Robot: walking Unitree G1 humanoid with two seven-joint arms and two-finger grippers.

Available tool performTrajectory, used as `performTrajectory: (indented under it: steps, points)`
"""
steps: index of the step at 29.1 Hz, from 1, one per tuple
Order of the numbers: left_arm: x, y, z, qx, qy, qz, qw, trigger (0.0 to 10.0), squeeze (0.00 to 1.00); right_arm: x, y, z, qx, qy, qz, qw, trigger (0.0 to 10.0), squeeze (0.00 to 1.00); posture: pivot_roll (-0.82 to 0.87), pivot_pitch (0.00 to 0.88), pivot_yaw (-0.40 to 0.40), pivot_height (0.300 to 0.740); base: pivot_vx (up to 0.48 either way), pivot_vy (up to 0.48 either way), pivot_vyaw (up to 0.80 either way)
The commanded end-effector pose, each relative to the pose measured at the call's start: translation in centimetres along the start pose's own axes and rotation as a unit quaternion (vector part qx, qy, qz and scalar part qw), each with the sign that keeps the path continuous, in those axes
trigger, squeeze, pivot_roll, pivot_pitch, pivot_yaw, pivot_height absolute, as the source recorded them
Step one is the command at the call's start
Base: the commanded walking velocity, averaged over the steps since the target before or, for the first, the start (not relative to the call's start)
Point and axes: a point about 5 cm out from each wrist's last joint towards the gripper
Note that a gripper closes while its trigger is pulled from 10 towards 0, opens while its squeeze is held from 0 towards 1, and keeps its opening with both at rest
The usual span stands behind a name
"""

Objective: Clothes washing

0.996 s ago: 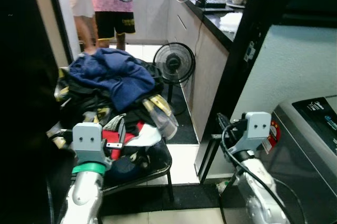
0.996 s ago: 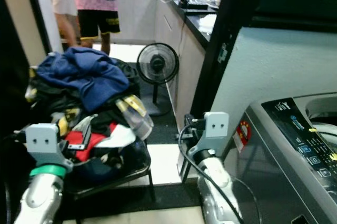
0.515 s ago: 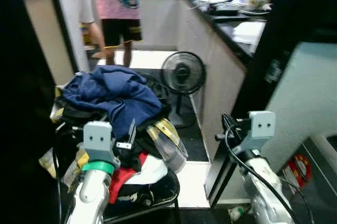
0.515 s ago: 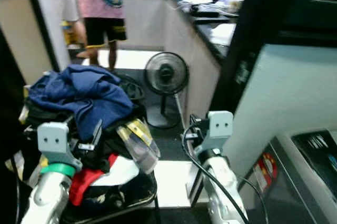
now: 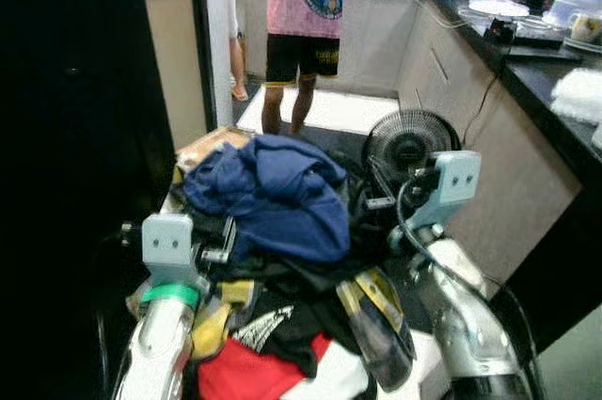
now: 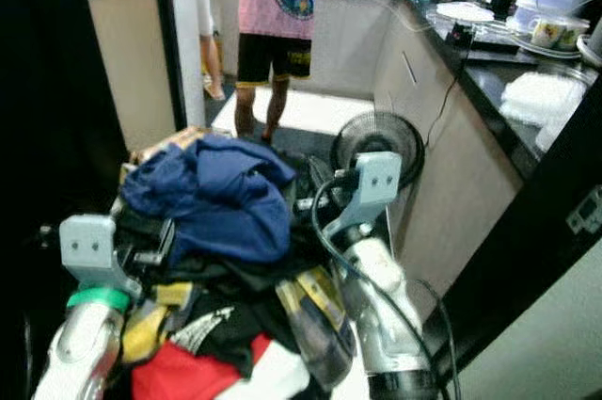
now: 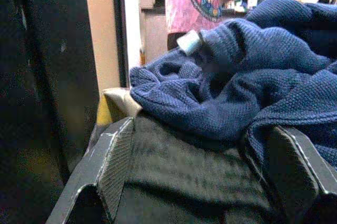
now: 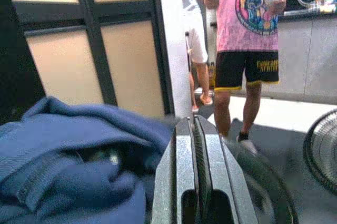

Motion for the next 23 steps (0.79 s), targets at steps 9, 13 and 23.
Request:
performTrajectory:
  steps: [9, 13, 23]
  points:
    - [1.3, 0.1, -0.1, 0.001, 0.012, 0.019, 1.0, 10.0, 0.0, 0.7, 0.1, -1.3, 0.028, 0.012, 0.013, 0.999, 10.0, 0.0, -0.03, 0.003, -0.017, 0.74, 0.0, 0.0, 0.0]
    - [1.5, -0.4, 0.9, -0.032, 0.013, 0.019, 0.999, 10.0, 0.0, 0.5, 0.0, -0.9, 0.019, 0.021, 0.004, 1.0, 10.0, 0.0, -0.02, 0.0, -0.021, 0.74, 0.0, 0.0, 0.0]
    - [-1.0, -0.5, 5.1, -0.129, 0.034, -0.087, 0.987, 10.0, 0.0, 0.1, 0.3, -1.1, 0.024, 0.045, 0.008, 0.999, 10.0, 0.0, -0.03, 0.0, -0.019, 0.74, 0.0, 0.0, 0.0]
Point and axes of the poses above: a point about 5 cm out from each wrist's last joint towards the gripper, its own y axis pointing back from the gripper into the wrist, its own z axis along the axis of the wrist's last joint, x = y × z, and after that the axes turned 5 degrees about y, right-handed
